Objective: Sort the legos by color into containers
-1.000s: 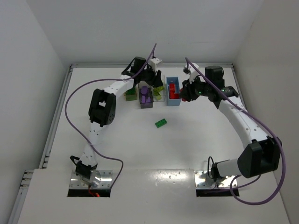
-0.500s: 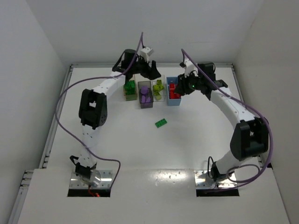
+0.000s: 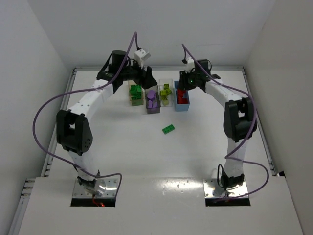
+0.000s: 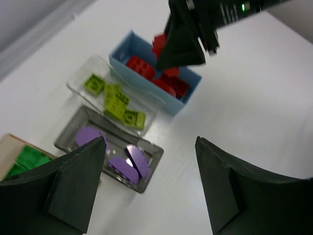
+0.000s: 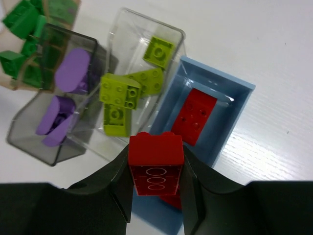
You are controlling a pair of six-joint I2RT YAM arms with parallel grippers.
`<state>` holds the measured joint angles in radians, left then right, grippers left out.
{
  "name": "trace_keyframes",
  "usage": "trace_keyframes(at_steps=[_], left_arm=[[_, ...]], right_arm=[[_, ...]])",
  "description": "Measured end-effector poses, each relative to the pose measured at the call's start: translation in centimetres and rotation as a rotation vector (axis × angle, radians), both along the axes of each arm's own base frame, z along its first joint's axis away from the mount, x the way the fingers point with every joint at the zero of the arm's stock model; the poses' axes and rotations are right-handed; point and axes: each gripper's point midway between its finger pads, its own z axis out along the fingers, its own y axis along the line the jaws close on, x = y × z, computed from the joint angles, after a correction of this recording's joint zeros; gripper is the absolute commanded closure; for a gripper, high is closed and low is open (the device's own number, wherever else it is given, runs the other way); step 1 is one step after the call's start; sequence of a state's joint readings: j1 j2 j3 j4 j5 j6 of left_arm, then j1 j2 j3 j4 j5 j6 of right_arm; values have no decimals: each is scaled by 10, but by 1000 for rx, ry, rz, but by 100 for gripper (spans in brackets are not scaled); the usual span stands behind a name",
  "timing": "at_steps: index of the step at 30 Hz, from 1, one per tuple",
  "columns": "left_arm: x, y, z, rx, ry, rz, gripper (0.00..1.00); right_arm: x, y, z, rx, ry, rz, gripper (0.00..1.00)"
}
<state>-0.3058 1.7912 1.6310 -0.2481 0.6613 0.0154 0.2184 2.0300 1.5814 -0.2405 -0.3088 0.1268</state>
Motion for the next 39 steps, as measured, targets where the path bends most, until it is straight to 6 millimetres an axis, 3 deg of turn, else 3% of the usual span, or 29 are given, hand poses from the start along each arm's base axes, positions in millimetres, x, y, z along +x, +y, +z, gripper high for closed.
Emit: trace_keyframes(at_steps=[3,6,7,10,13,18,22,25,29,32,35,39], left_arm=[[-12,5,-29,45,79,-13,20],[-23,8,-47,78,124,-38,20],[-27,9,-53,91,129,-45,20],[-45,12,-71,152,149,-67,18],[-68,8,-81,230,113,-107,18],[-117,-19,-88,316,50,-232,18],[-140,-37,-102,353,58,-299,21],[-146,-48,-120,381,85,-321,21],[-148,-60,-156,432,144,-318,21],[-151,-67,-190,492,200,-314,21],[-154,-75,-219,556,225,-317,21],[-154,-85,-239,614,223,-314,20]], right_arm=[[4,-4,-19,-22,32,-26,75],[5,-7,-29,-35,51,-45,57],[6,-8,-30,-39,51,-51,46],[9,-9,-27,-45,44,-67,28],[11,-6,-24,-51,31,-75,23],[9,4,-21,-49,24,-66,23],[5,3,16,-44,-37,-113,22],[-1,-10,75,-32,-143,-203,20],[-21,-55,163,-19,-314,-384,16],[-46,-93,203,-20,-397,-506,14],[-69,-124,212,-37,-418,-595,14],[-89,-148,189,-87,-360,-652,14]])
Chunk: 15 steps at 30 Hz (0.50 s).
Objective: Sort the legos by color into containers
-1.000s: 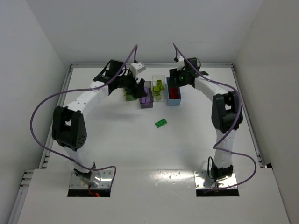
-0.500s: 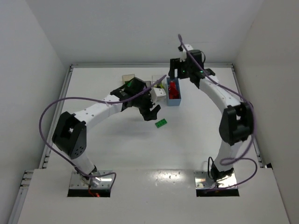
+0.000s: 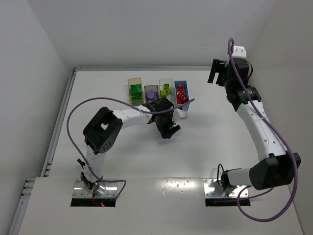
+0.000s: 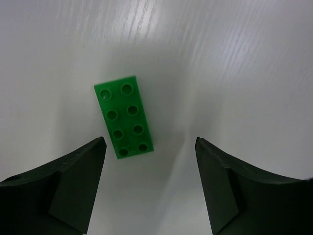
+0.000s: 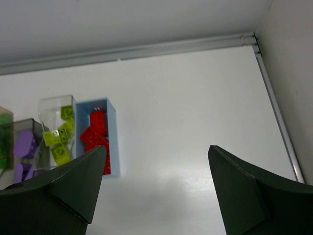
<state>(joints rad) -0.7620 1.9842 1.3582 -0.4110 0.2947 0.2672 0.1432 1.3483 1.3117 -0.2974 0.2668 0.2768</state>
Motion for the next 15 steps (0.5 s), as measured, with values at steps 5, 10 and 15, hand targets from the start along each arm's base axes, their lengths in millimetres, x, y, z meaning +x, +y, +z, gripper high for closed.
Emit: trace_keyframes(at_steps=[5,10,15], left_arm=[[14,-9,-4,12,-35,33,20],[28,-13,-9,22,-58,85,21],[36,-18,-14,18,-65,105,33]], right_arm=[[-12,-17,-27,-8,86,-34,14],[-19,-28,-25,5,90,-51,14],[-21,-31,-21,15,80,-47,16]])
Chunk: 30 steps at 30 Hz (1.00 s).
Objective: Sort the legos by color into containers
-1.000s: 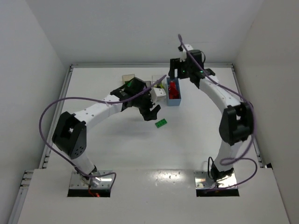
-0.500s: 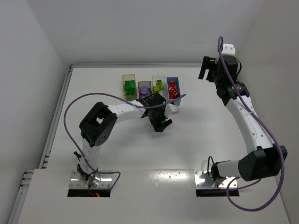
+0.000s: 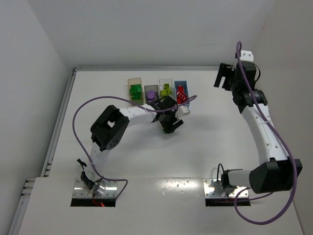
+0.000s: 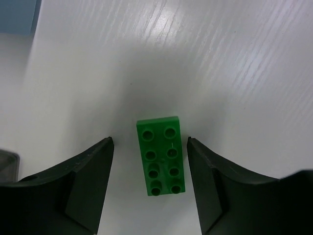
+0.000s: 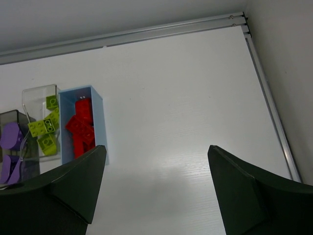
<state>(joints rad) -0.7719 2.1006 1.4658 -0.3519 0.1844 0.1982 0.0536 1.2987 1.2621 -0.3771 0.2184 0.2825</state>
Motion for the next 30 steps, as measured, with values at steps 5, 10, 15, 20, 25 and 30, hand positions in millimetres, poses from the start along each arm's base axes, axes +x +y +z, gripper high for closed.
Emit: trace_keyframes(at_steps=[5,10,15,20,25,30], left_arm=[[-2,-4,0,-16,10,-22,62],[-5,-5,0,-26,14,-49,81],[-23,11,2,-47,86,-65,90],[-18,39,37,-150,178,0,90],[28,73,125,-295,49,139,87],[80,116,200,-373,-143,299,85]], right_arm=[[-2,-1,-4,6,18,9,18],[-3,-2,-6,16,26,19,18],[1,5,-14,40,45,63,18],[10,21,-41,97,109,146,18],[21,40,-72,158,179,228,18],[34,59,-99,228,241,288,18]])
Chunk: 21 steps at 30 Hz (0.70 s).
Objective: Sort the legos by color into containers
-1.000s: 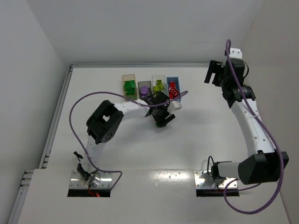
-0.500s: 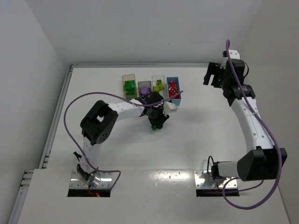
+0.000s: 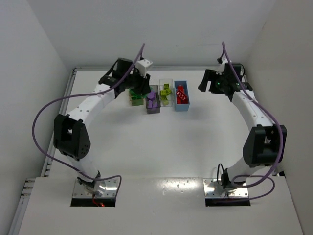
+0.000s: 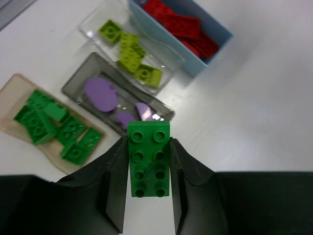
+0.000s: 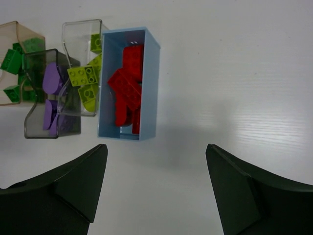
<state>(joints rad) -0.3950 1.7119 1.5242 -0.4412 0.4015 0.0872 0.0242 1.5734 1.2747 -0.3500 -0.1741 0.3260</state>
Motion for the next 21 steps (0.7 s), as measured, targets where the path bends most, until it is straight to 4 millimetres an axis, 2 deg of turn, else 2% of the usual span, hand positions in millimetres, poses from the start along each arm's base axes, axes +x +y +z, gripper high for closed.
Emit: trace_keyframes(at_steps=[2,4,6,9,12,14,18,21], left_arm=[[21,22,1,-11,7,76,85],[43,47,-14,-12,47,153,85],[61,70,-43,-6,120,223,85],[77,99,-91,3,245,305,85],[85,109,-130,6,349,343,85],[97,108,-127,-16,341,344,85],[115,98,-109,-67,311,330,85],[118,93,-99,-93,303,324,85]], right_arm=[[8,8,-4,27,9,17,18],[15,14,-6,47,11,30,18],[22,19,-5,64,11,40,18],[32,25,-1,76,-4,52,18],[36,27,0,81,-7,56,18],[36,27,0,82,-7,56,18],[36,30,2,82,-11,63,18],[36,30,2,79,-11,65,18]])
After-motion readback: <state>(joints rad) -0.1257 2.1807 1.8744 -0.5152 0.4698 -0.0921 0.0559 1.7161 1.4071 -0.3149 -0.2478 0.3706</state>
